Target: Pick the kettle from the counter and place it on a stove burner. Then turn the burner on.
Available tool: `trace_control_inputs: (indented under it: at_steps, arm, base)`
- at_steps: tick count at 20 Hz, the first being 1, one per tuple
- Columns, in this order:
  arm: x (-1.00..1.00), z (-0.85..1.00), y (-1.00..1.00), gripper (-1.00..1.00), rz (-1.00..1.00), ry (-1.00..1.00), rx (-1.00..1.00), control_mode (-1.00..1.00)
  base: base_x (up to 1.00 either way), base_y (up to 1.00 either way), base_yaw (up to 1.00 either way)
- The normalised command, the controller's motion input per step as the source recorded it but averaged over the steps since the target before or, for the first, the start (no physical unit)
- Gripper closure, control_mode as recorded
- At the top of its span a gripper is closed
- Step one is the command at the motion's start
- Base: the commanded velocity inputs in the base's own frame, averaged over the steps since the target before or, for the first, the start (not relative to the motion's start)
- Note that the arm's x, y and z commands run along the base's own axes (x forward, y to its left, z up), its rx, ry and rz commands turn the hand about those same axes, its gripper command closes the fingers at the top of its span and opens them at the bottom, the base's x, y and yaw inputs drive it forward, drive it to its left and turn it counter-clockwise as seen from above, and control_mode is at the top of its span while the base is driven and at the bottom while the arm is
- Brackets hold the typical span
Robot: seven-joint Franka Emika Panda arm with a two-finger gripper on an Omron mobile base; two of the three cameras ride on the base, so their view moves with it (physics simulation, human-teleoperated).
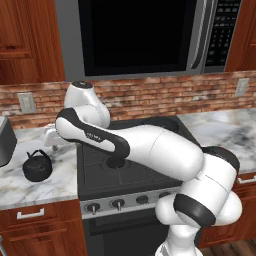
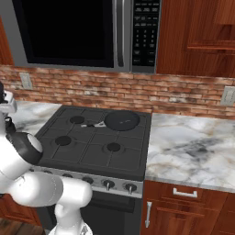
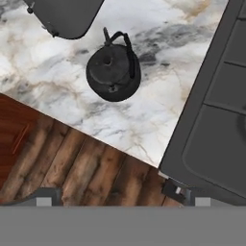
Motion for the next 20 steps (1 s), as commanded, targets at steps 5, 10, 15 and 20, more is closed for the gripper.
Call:
trace_control_inputs:
  at_steps: [5, 10, 15, 20]
  arm:
    - [0.0, -0.02, 0.0, -1.0, 0.05, -0.05, -0.01, -1.0]
    - [0.0, -0.2, 0.0, -1.0, 0.03, -0.07, 0.0, -1.0]
    - [0.0, -0.36, 0.0, -1.0, 0.04, -0.06, 0.0, -1.0]
    - [0.01, -0.17, 0.0, -1.0, 0.04, -0.09, 0.0, -1.0]
  base:
    - [0.0, 0.0, 0.0]
    - [0.0, 0.0, 0.0]
    - [0.0, 0.0, 0.0]
    - [0.0, 0.0, 0.0]
